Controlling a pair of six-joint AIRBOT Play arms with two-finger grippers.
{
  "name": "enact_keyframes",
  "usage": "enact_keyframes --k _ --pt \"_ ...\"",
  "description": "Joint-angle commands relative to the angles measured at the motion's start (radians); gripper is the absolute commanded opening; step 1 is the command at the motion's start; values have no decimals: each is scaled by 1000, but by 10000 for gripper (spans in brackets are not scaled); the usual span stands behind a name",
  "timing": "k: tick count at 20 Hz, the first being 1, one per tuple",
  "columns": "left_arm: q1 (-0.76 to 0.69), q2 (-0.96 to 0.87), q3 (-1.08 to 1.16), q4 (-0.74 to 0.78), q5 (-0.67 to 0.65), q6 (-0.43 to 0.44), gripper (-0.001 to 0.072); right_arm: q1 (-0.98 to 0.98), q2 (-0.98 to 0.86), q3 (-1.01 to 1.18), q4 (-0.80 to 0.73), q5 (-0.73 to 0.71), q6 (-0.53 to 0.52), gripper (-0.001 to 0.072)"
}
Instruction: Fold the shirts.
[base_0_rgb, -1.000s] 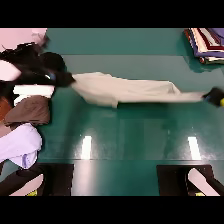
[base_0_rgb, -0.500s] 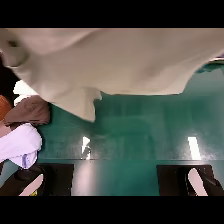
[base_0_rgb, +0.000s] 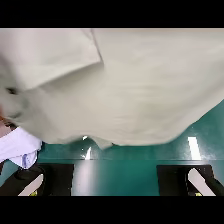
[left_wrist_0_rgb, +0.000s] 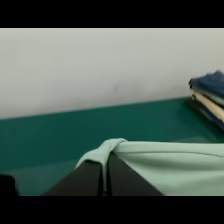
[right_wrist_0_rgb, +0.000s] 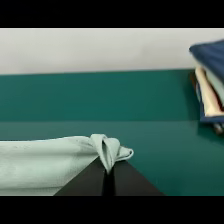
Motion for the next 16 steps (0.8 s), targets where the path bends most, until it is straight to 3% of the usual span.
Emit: enact_keyframes --k 1,5,8,13,16 --pt "0 -86 -195 13 -19 -12 23 76 -143 -89 -39 115 35 17" --pt "0 -310 -315 13 -8 -12 23 254 -332 -319 -245 115 49 17" --pt "0 -513 -319 17 55 -1 23 303 -489 -404 -262 24 49 17" --pt "5 -715 -311 23 280 4 23 305 -705 -299 -259 -181 46 18" --pt "46 -728 -311 21 269 3 23 305 -761 -197 -260 -169 41 18"
